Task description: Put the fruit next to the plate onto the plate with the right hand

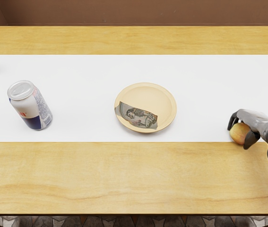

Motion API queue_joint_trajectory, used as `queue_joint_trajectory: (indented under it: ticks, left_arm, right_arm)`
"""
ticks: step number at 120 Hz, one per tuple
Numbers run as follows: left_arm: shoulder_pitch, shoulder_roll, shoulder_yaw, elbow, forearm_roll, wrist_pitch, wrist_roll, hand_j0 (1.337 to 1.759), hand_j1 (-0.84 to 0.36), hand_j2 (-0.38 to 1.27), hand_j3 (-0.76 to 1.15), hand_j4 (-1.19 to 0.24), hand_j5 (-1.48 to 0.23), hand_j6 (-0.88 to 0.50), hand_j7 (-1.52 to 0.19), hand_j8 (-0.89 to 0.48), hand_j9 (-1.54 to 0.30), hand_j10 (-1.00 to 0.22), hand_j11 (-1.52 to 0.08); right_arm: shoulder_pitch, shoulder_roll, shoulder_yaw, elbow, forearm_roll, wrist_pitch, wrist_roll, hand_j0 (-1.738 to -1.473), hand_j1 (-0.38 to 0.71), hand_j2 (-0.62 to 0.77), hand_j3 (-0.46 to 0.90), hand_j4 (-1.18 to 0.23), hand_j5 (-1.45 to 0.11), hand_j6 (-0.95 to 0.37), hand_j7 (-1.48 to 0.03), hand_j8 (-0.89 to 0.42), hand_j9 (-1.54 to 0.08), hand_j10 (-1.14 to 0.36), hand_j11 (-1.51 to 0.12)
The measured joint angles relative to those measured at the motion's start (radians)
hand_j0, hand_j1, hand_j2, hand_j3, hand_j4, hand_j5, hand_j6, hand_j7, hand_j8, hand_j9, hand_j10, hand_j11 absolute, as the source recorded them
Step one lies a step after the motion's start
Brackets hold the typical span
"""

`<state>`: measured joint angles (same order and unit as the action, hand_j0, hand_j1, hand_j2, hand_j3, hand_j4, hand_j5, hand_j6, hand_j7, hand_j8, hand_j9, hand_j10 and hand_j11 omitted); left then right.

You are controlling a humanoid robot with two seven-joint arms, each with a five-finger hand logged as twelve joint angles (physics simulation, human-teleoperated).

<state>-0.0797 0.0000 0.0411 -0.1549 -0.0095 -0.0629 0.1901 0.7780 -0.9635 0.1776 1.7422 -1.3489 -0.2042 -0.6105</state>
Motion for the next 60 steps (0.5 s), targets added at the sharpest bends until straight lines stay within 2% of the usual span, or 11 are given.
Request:
queue_joint_trajectory:
  ticks: [9,60]
  left_arm:
    - [0.0,0.0,0.0,0.0,0.0,0.0,0.0,1.658,0.34,0.0,0.0,-0.01,-0.01,-0.01,-0.01,-0.01,-0.01,-0.01,-0.01]
    - [0.0,0.0,0.0,0.0,0.0,0.0,0.0,1.658,0.34,0.0,0.0,-0.01,-0.01,-0.01,-0.01,-0.01,-0.01,-0.01,-0.01]
  right_arm:
    - [0.0,0.0,0.0,-0.001,0.001,0.0,0.0,-1.652,0.19,0.26,0.0,-0.64,-0.88,-0.38,-0.87,-0.35,-0.88,-0.51,-0.88]
    - [0.004,0.003,0.036,-0.016,0.011,0.001,0.0,-1.651,0.2,0.28,0.0,-0.61,-0.94,-0.35,-0.91,-0.32,-0.94,-0.49,-0.94]
